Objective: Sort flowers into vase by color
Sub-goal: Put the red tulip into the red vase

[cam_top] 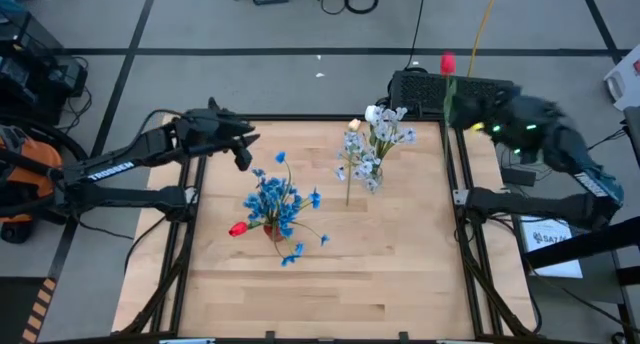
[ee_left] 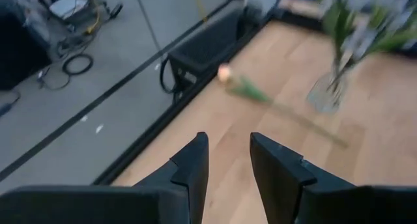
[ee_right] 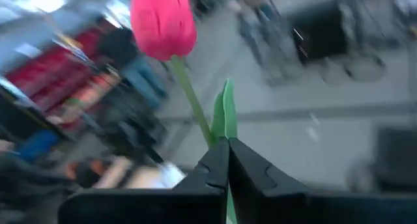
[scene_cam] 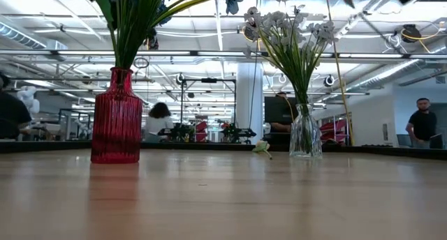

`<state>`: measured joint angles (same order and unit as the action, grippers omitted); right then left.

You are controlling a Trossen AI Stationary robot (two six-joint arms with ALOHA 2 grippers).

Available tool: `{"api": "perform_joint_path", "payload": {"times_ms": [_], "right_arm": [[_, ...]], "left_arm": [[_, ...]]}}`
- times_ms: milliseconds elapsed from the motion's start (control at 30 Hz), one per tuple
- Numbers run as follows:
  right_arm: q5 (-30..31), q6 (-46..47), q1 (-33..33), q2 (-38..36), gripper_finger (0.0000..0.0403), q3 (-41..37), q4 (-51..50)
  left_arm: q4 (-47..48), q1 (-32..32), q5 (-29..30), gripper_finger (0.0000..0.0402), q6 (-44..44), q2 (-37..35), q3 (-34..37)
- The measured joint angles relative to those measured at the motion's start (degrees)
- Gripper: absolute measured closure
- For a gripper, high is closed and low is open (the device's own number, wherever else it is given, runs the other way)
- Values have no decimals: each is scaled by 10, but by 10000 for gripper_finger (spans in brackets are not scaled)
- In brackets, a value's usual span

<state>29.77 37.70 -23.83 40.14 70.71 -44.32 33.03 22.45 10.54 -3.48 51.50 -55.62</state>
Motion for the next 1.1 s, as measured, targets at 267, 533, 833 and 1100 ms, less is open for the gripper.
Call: {"api": "perform_joint_path", "payload": {"times_ms": [267, 533, 833, 1100], "right_arm": [[-48, -129, 53, 90, 402, 120, 139], [-92, -149, 126, 217, 402, 195, 210], [-107, -177, 209, 352, 402, 344, 240], [-107, -199, 240, 484, 402, 478, 245]], "left_arm": [[-45, 35, -97, 281, 10, -1, -60], [-121, 38, -210, 281, -17, 0, -88], [-139, 38, -256, 281, -22, 0, -127], [-183, 9, -284, 281, -22, 3, -127]]}}
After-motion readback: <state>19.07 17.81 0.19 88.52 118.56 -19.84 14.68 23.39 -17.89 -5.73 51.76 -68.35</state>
